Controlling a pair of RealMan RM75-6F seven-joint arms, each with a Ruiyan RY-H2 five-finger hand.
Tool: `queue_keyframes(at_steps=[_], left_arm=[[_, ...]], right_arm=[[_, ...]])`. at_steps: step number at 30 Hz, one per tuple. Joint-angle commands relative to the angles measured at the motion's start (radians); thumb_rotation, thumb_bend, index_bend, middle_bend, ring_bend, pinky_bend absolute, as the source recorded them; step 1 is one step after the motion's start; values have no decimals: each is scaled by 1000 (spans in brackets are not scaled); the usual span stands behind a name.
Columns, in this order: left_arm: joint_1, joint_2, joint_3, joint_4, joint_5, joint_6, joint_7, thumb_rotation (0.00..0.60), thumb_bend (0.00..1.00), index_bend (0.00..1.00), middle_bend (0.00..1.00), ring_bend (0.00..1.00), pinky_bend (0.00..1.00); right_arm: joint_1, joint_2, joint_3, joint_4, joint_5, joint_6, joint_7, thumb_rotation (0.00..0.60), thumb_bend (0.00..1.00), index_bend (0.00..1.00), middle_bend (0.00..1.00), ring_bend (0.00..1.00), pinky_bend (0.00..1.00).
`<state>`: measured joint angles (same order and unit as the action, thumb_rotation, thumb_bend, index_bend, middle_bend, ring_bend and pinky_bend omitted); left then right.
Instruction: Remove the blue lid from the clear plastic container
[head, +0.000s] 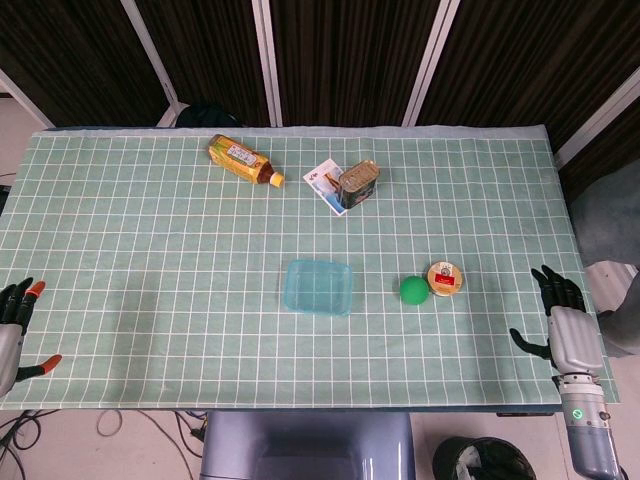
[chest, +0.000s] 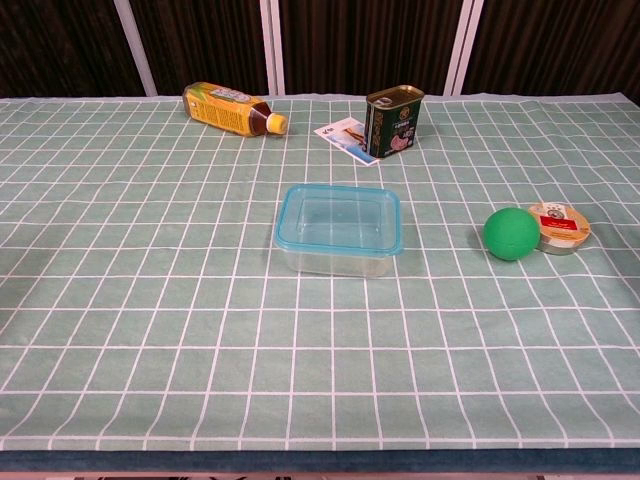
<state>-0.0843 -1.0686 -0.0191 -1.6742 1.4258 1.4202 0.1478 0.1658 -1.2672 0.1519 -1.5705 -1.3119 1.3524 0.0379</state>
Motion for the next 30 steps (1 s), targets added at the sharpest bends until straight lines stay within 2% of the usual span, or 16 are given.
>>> queue_keyframes(at_steps=[1,13,18,22,26,30], left_arm=[[0,0,0,0,0,-1,0,600,0,0,0,0,0],[-11,4,3,-25,-4,-26,-4,600,0,0,0,0,0],[-52,7,-21,-72,-19,-71,29,600,0,0,0,0,0],[-129,7,-71,-140,-43,-138,98,600,0,0,0,0,0],[-245,-21,-147,-220,-149,-261,177,600,0,0,0,0,0],[-362,-74,-208,-238,-259,-363,270,600,0,0,0,0,0]], right_arm=[[0,0,0,0,0,0,0,600,317,0,0,0,0],[-1,0,1,-3,6,-1,-2,600,318,0,0,0,0],[1,-2,1,-2,10,-6,-6,600,317,0,0,0,0],[2,-4,5,-1,22,-13,-3,600,318,0,0,0,0],[4,-3,8,-3,32,-22,0,600,317,0,0,0,0],[6,-4,8,-6,39,-31,1,600,318,0,0,0,0]])
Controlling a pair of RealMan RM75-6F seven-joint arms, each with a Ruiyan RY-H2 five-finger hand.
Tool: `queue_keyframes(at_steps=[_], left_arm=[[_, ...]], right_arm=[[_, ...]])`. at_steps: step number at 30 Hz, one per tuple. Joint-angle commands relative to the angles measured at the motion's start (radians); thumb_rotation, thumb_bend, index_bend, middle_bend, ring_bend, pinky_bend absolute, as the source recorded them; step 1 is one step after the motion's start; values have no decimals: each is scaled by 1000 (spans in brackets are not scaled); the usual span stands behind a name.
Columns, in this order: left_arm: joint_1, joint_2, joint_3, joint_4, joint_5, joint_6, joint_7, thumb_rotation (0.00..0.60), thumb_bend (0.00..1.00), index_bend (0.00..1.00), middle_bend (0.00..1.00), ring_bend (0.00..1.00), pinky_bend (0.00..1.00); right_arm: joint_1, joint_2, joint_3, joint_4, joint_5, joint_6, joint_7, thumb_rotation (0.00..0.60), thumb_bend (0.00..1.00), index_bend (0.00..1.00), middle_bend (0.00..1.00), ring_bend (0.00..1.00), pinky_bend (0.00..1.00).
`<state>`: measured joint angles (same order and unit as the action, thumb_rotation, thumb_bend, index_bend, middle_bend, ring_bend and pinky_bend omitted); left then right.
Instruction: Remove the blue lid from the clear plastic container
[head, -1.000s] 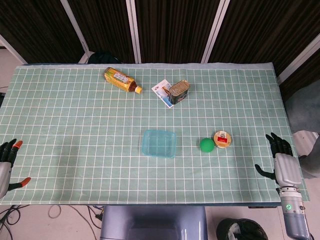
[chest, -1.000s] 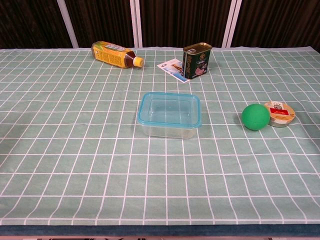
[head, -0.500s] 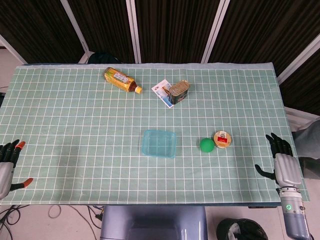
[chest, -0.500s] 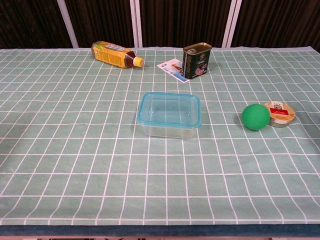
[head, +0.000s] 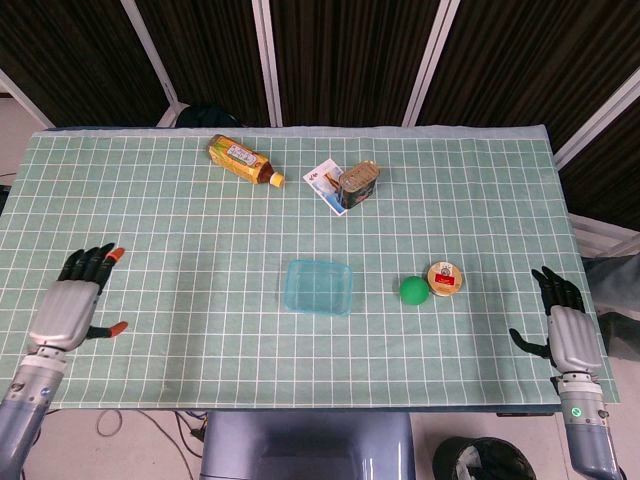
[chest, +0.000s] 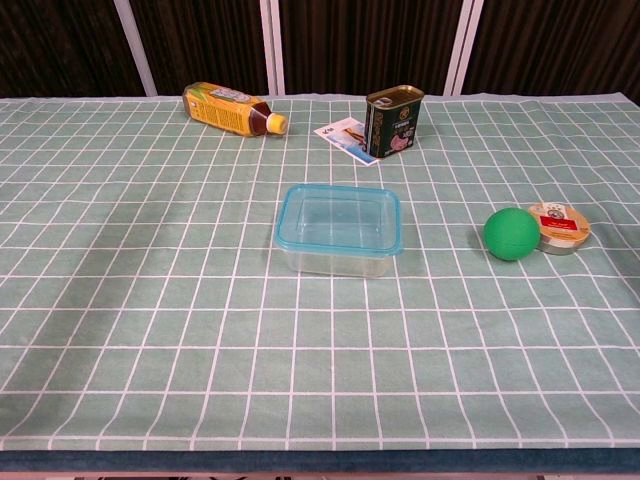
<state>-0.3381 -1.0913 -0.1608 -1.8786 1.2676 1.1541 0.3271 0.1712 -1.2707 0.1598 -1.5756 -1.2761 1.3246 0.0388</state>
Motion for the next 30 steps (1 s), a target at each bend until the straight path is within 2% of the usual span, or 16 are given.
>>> queue_keyframes(at_steps=[1,8,14,19,24,30], left_arm=[[-137,-69,-79,-32,-127,-117,115,600,0,0,0,0,0],[-340,-229,-138,15,-346,-227,271,600,0,0,0,0,0],[-490,-369,-159,73,-557,-239,375,600,0,0,0,0,0],[-596,-448,-167,119,-721,-236,437,600,0,0,0,0,0],[-678,-502,-163,160,-830,-227,485,600,0,0,0,0,0],[-752,-555,-146,225,-911,-217,527,600,0,0,0,0,0]], right_arm=[[1,-1,0,-2,5,-6,1,600,317,0,0,0,0],[5,-2,6,-11,30,-24,4,600,317,0,0,0,0],[7,-3,12,-19,53,-38,5,600,317,0,0,0,0],[10,-1,18,-24,73,-49,7,600,317,0,0,0,0],[13,1,20,-26,86,-63,8,600,317,0,0,0,0],[15,3,21,-30,92,-70,12,600,317,0,0,0,0]])
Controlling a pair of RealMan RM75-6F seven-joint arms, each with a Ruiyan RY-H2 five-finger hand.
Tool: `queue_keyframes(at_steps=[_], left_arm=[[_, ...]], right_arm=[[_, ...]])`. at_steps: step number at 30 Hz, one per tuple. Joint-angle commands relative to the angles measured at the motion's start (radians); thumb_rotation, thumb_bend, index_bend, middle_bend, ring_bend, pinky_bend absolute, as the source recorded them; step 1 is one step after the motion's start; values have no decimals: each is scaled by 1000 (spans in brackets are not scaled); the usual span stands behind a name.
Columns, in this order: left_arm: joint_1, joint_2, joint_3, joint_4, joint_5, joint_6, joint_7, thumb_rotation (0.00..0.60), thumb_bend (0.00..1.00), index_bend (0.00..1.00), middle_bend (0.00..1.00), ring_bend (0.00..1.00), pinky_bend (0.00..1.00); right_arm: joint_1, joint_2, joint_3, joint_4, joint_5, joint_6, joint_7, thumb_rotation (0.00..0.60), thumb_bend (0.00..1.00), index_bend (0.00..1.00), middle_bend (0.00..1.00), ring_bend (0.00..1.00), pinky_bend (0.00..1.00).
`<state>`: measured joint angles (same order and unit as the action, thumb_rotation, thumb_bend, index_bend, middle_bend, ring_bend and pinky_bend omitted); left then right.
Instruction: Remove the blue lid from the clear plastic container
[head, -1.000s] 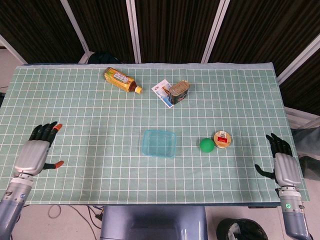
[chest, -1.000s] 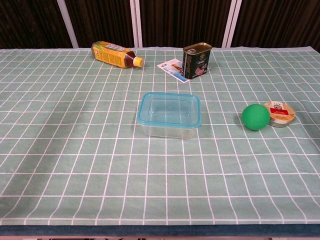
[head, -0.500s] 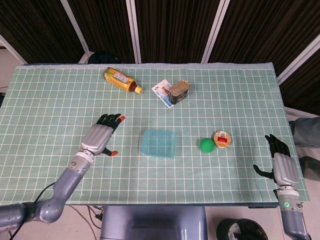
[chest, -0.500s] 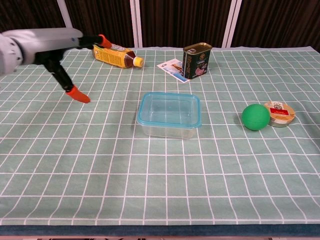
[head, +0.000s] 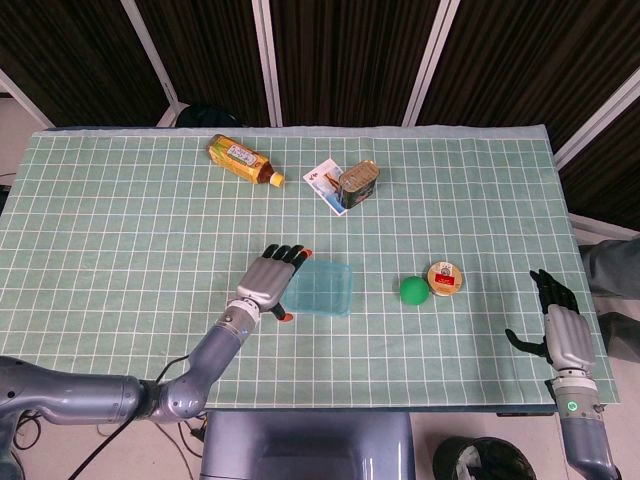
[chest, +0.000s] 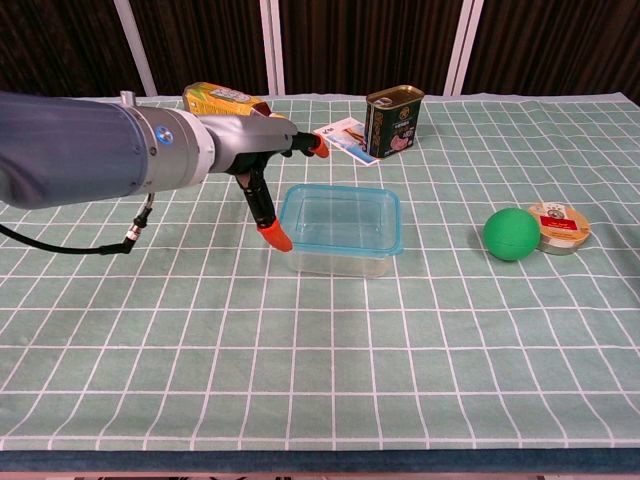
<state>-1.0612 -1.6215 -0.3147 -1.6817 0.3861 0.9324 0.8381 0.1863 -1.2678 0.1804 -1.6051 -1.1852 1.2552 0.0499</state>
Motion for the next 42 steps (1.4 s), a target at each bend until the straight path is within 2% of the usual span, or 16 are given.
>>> queue_keyframes(at_steps=[1,18,21,24,26,29,36,42], left_arm=[[-39,-33,10,39,-39,4,20,600,0,0,0,0,0],[-173,-154,7,268,-141,-98,12,600,0,0,0,0,12],[-192,-173,6,308,-150,-116,4,600,0,0,0,7,88],[-205,-186,9,335,-145,-125,-3,600,0,0,68,104,245],[-211,-193,12,350,-130,-126,-10,600,0,0,146,179,312],[-211,-198,15,359,-99,-124,-29,600,0,7,200,228,337],[-194,-160,53,331,-2,-151,-60,600,0,10,197,213,344],[-164,-92,85,319,175,-284,-144,600,0,9,188,203,343]], right_arm=[[0,1,1,-1,2,-2,2,600,317,0,0,0,0],[6,5,5,-5,25,-25,11,600,318,0,0,0,0],[6,7,5,-7,30,-29,12,600,317,0,0,0,0],[7,9,6,-8,37,-33,11,600,317,0,0,0,0],[7,10,7,-9,41,-35,11,600,317,0,0,0,0],[8,12,7,-13,45,-37,10,600,318,0,0,0,0],[8,17,6,-16,44,-38,8,600,317,0,0,0,0],[9,21,2,-24,33,-27,-11,600,317,0,0,0,0]])
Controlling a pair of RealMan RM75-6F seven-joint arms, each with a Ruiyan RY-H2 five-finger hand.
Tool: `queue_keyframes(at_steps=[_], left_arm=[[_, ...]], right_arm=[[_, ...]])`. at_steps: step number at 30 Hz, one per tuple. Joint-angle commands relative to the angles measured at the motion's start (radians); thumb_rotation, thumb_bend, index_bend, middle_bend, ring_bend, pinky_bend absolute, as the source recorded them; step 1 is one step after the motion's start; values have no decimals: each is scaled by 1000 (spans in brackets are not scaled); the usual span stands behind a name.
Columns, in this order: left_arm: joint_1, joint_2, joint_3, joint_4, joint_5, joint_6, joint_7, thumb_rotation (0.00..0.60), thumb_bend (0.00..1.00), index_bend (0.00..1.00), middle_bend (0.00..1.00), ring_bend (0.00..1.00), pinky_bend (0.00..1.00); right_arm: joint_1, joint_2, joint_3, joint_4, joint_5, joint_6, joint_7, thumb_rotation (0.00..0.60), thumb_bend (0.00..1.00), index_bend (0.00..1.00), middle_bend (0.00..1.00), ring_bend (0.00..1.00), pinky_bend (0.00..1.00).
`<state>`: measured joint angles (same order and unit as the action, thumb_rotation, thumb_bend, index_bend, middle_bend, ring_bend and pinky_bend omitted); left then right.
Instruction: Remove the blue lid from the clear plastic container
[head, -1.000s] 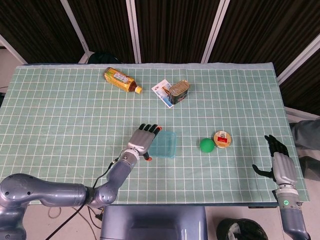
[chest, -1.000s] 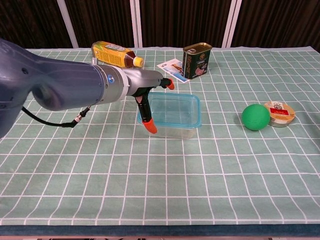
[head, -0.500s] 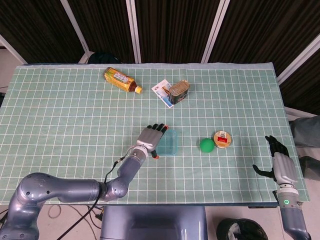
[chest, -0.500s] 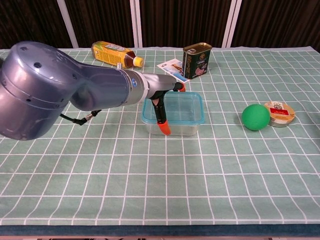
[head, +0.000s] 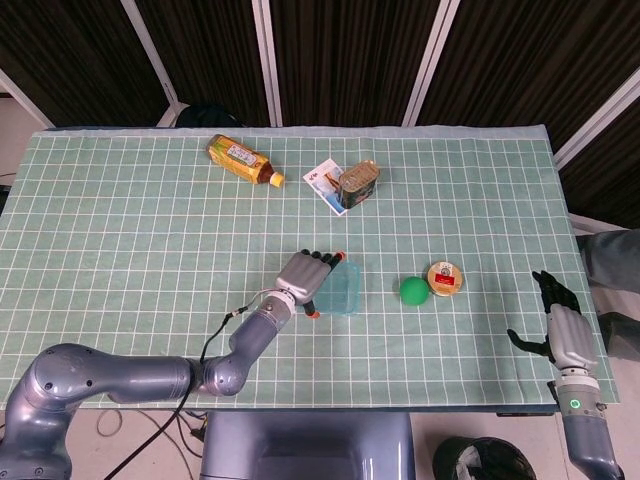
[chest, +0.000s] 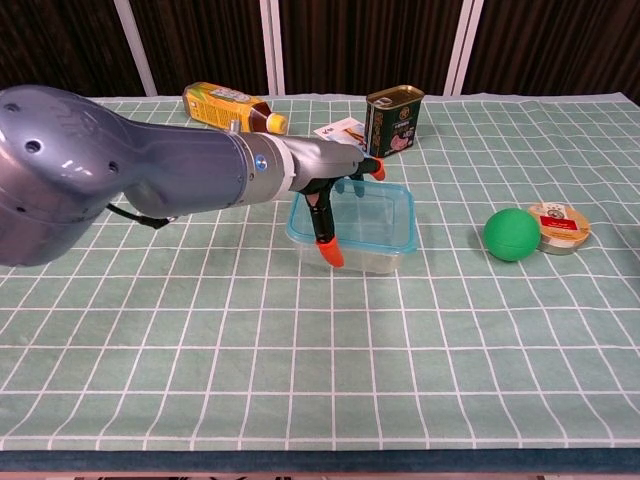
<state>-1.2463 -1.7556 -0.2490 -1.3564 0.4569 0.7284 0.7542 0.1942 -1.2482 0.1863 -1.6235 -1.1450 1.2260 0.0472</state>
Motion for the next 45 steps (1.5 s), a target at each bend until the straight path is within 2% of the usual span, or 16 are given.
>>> queue_keyframes(at_steps=[1,9,19,27,37,45], left_arm=[[27,48,19,-3,137,-99,-80,600,0,9,188,201,343],[77,47,-5,46,407,-205,-277,600,0,10,173,192,343],[99,35,-9,95,575,-273,-459,600,0,10,162,189,335],[82,31,-3,121,624,-318,-535,600,0,10,157,174,330],[39,31,6,134,620,-362,-611,600,0,10,154,173,330],[20,42,22,118,598,-361,-639,600,0,10,154,173,330]], right_arm=[[2,2,-9,-11,-16,3,-16,600,317,0,0,0,0],[20,-8,-42,-84,-88,-1,-60,600,317,0,0,0,0],[53,-109,-89,-196,-161,-15,-141,600,317,0,0,0,0],[73,-209,-105,-235,-176,-14,-211,600,317,0,0,0,0],[89,-355,-71,-213,-106,28,-306,600,317,0,0,0,0],[98,-410,-46,-197,-60,46,-340,600,315,0,0,0,0]])
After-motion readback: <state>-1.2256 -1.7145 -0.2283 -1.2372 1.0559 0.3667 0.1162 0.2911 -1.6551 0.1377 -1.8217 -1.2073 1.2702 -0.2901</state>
